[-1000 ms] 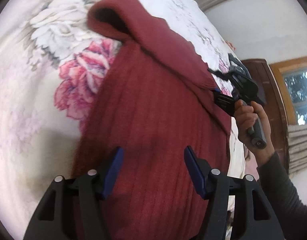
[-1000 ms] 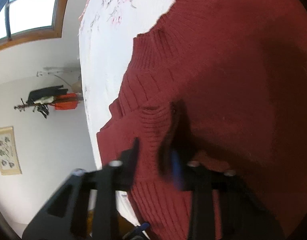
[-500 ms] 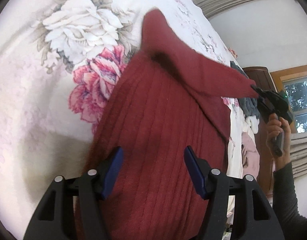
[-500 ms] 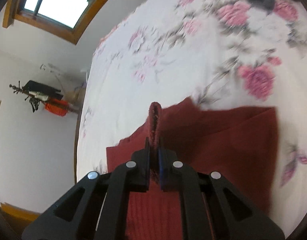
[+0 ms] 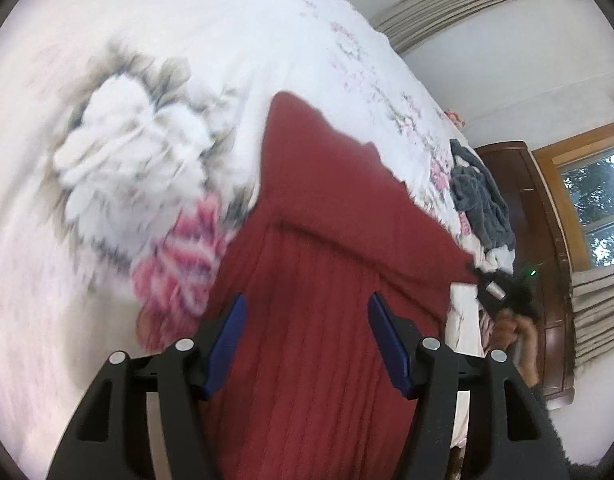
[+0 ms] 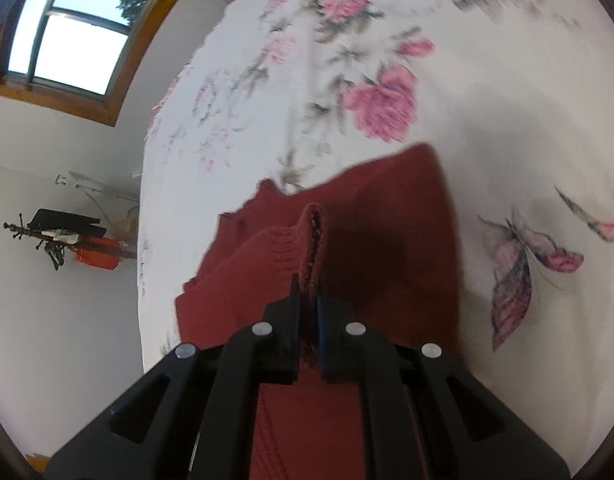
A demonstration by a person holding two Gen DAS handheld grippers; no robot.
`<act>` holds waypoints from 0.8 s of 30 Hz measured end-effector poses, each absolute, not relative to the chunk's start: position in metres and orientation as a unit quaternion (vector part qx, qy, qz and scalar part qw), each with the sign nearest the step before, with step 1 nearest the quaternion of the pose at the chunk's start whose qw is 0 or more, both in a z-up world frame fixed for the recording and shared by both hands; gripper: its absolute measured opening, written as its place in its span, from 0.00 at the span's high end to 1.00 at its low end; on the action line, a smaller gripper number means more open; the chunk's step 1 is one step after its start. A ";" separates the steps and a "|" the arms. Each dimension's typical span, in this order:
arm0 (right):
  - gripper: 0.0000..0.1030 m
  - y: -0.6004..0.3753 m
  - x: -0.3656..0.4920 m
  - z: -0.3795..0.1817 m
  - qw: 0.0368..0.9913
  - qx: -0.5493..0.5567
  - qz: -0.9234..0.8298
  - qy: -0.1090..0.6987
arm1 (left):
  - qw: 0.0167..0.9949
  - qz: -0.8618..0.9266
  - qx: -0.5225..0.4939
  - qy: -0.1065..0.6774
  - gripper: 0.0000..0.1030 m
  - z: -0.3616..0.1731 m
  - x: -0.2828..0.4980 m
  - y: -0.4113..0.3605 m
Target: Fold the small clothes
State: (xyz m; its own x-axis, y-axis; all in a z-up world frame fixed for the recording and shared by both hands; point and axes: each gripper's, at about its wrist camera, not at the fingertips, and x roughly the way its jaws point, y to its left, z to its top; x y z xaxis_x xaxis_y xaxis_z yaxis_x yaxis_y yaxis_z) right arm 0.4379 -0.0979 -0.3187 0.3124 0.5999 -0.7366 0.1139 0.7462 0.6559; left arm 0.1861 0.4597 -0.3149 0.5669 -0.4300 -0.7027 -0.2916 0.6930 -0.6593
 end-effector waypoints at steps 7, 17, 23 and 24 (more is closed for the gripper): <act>0.95 -0.108 0.436 -0.346 0.739 0.329 0.148 0.569 | 0.802 -0.052 -0.379 0.458 0.39 -0.305 0.226 0.462; 0.88 -0.137 0.439 -0.341 0.769 0.332 0.118 0.533 | 0.802 -0.079 -0.352 0.477 0.38 -0.302 0.308 0.464; 0.88 -0.109 0.454 -0.338 0.753 0.309 0.183 0.551 | 0.786 -0.098 -0.354 0.497 0.38 -0.319 0.381 0.463; 0.88 -0.101 0.457 -0.347 0.744 0.306 0.193 0.562 | 0.781 -0.098 -0.354 0.505 0.38 -0.327 0.390 0.463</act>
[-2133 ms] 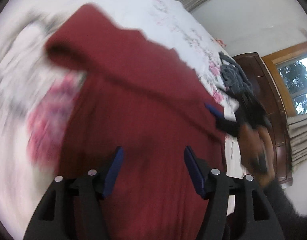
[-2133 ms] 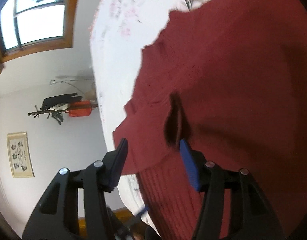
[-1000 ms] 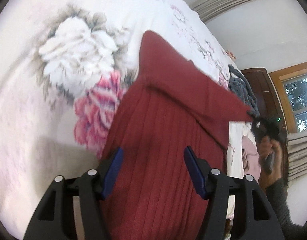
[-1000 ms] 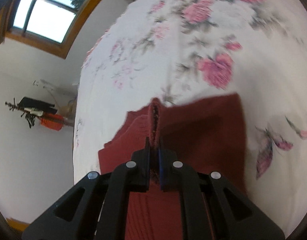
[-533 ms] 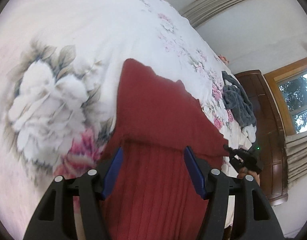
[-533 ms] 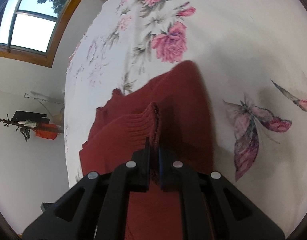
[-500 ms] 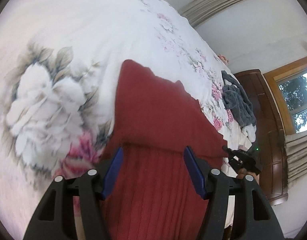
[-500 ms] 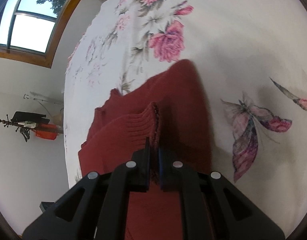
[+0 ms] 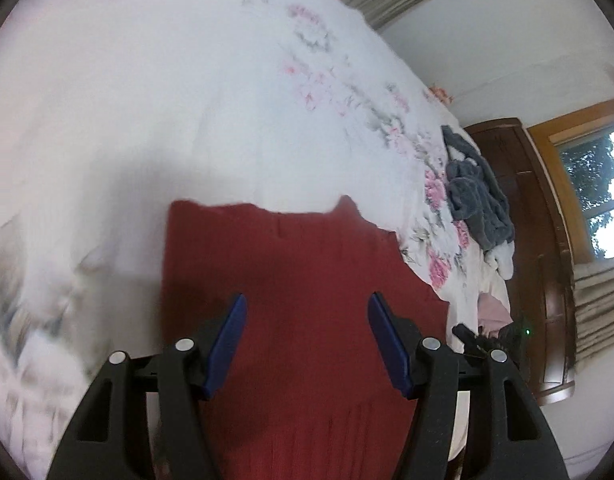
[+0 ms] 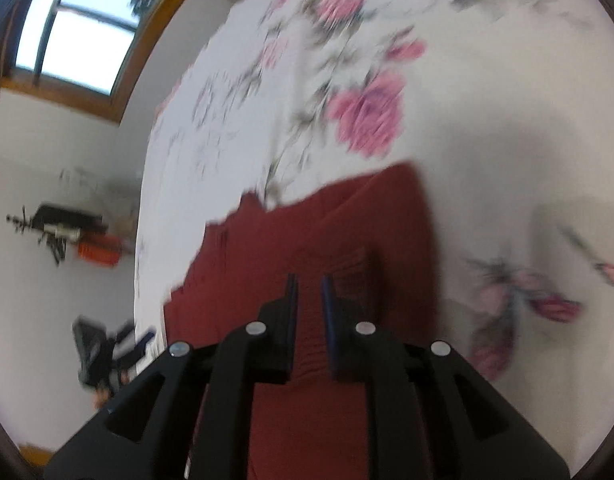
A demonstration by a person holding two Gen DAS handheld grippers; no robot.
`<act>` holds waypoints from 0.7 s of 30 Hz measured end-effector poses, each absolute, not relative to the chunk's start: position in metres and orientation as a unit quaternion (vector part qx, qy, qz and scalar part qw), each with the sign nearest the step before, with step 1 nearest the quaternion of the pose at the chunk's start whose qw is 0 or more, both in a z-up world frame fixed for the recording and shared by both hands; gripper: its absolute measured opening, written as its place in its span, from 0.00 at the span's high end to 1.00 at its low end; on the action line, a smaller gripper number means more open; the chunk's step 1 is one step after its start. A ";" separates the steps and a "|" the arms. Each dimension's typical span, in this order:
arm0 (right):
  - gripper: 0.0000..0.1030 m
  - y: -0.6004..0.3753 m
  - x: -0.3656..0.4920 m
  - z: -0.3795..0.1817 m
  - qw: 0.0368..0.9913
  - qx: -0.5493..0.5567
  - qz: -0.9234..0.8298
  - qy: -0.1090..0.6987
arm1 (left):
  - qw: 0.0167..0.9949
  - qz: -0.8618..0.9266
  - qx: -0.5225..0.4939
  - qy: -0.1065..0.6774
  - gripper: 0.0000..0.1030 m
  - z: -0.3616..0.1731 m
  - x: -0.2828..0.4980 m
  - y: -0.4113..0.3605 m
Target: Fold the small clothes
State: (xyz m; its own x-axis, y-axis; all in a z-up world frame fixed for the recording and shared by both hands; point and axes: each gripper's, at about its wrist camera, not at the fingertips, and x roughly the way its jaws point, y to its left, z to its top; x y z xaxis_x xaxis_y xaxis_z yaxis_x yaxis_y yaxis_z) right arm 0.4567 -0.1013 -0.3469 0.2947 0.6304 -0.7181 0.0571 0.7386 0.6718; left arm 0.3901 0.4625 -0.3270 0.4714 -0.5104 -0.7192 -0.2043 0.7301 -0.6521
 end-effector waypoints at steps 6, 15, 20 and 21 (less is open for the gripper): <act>1.00 -0.104 0.463 -0.381 0.736 0.286 0.168 0.590 | 0.764 -0.028 -0.305 0.567 0.50 -0.375 0.412 0.463; 1.00 -0.073 0.439 -0.377 0.724 0.250 0.224 0.603 | 0.751 -0.148 -0.308 0.565 0.58 -0.363 0.364 0.432; 0.96 -0.060 0.430 -0.362 0.747 0.230 0.202 0.590 | 0.755 -0.155 -0.332 0.544 0.62 -0.356 0.349 0.433; 0.96 -0.048 0.424 -0.353 0.744 0.239 0.225 0.582 | 0.756 -0.175 -0.333 0.536 0.61 -0.350 0.346 0.427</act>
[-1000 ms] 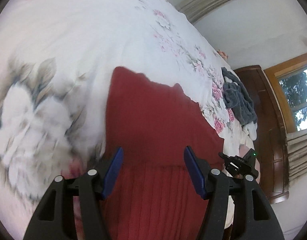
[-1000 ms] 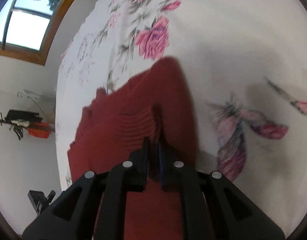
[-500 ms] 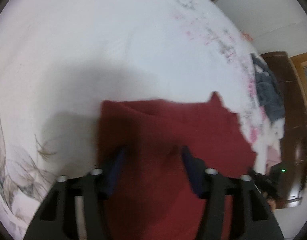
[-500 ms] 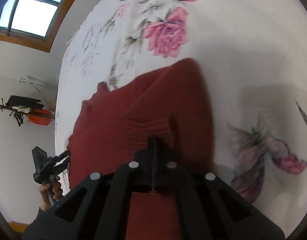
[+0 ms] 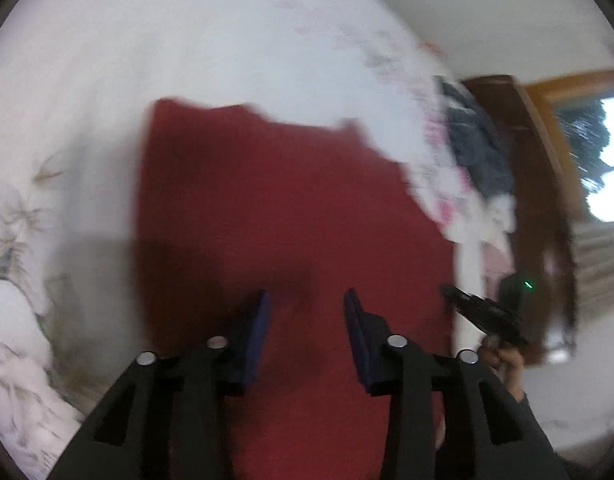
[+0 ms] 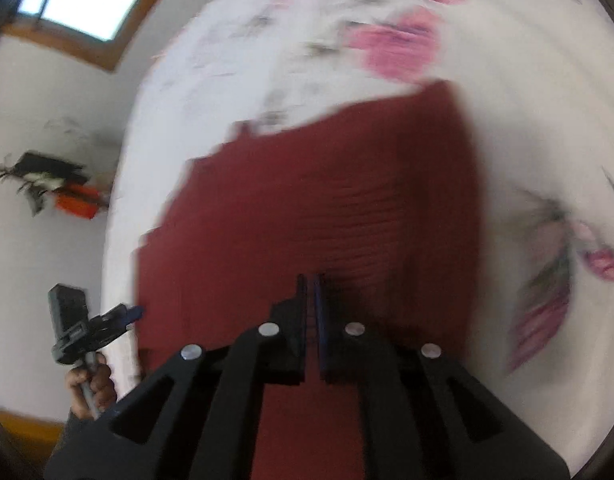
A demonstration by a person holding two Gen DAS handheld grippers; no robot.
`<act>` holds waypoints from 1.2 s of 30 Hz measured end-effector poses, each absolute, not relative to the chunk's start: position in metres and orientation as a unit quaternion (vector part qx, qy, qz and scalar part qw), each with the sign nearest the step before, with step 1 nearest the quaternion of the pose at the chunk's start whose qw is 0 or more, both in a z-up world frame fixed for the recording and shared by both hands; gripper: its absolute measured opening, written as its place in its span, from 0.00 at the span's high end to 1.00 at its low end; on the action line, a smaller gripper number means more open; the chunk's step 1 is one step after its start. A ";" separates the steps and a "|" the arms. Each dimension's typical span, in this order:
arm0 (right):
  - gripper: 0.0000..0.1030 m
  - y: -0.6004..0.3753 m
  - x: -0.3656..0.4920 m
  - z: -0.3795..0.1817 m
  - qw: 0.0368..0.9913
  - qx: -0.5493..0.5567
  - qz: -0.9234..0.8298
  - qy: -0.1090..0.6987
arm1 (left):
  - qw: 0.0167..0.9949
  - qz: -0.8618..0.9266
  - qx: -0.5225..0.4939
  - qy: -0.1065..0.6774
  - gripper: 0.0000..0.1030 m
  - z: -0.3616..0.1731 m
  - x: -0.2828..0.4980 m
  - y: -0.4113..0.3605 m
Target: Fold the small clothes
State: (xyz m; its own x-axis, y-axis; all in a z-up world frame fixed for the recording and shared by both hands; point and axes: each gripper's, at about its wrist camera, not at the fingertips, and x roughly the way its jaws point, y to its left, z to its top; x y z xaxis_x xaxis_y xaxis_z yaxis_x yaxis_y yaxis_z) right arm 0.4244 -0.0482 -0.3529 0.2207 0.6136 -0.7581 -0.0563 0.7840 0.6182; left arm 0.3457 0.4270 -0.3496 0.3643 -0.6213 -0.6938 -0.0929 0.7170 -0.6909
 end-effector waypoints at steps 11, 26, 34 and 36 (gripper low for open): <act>1.00 -0.012 0.398 -0.372 0.716 0.218 0.230 0.622 | 0.744 -0.164 -0.314 0.567 0.52 -0.356 0.330 0.394; 0.62 -0.200 0.168 -0.349 0.651 0.293 0.174 0.679 | 0.699 -0.103 -0.376 0.600 0.32 -0.349 0.095 0.477; 0.58 -0.199 0.105 -0.364 0.622 0.265 0.175 0.716 | 0.658 -0.108 -0.392 0.634 0.30 -0.380 0.045 0.456; 0.57 -0.194 0.103 -0.365 0.620 0.264 0.175 0.718 | 0.652 -0.110 -0.405 0.632 0.30 -0.380 0.042 0.455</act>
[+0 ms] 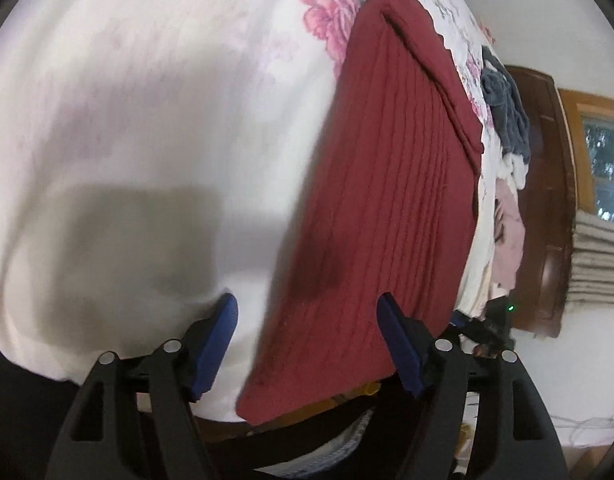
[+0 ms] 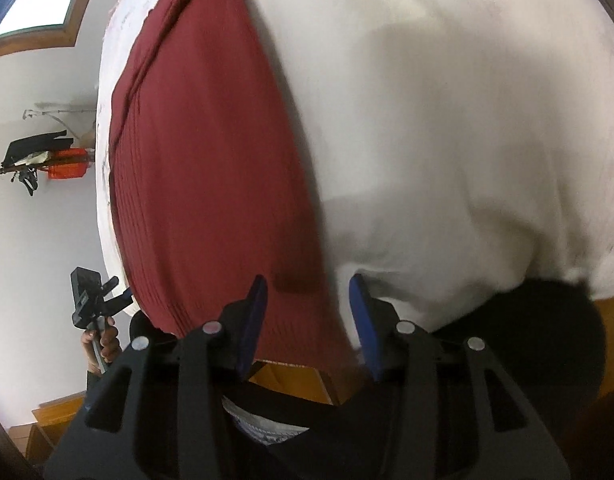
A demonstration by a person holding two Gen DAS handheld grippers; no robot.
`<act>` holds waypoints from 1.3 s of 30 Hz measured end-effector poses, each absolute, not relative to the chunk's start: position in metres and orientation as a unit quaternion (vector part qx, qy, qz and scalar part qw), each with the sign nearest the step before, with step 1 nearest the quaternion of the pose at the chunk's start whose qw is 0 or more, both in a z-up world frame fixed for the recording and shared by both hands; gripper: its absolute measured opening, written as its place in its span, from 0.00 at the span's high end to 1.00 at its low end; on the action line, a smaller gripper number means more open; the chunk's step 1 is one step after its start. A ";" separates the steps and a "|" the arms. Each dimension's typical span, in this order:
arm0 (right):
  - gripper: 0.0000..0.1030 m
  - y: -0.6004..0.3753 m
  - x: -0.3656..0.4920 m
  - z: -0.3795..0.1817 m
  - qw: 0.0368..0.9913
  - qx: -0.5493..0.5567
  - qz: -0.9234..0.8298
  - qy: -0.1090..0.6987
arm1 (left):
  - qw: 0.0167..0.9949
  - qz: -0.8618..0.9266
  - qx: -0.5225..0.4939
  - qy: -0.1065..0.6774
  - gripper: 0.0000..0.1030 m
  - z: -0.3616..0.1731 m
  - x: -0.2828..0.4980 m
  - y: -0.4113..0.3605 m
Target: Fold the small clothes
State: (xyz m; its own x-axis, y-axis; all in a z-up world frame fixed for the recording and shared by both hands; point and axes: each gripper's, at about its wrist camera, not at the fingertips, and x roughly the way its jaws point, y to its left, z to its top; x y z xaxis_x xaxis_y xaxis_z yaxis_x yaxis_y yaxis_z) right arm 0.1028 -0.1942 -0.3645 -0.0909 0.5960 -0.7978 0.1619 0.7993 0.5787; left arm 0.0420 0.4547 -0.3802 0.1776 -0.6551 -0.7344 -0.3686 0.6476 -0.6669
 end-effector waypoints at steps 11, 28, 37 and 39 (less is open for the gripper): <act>0.54 -0.154 0.084 -0.368 0.610 0.249 0.205 0.724 | 0.616 -0.154 -0.401 0.661 0.30 -0.393 0.007 0.426; 0.57 -0.135 0.085 -0.384 0.580 0.230 0.207 0.753 | 0.599 -0.167 -0.429 0.655 0.60 -0.408 -0.005 0.417; 0.89 -0.140 0.083 -0.380 0.575 0.223 0.197 0.762 | 0.601 -0.168 -0.436 0.649 0.88 -0.409 -0.004 0.414; 0.94 -0.143 0.081 -0.380 0.575 0.237 0.201 0.757 | 0.603 -0.167 -0.440 0.645 0.91 -0.409 -0.005 0.414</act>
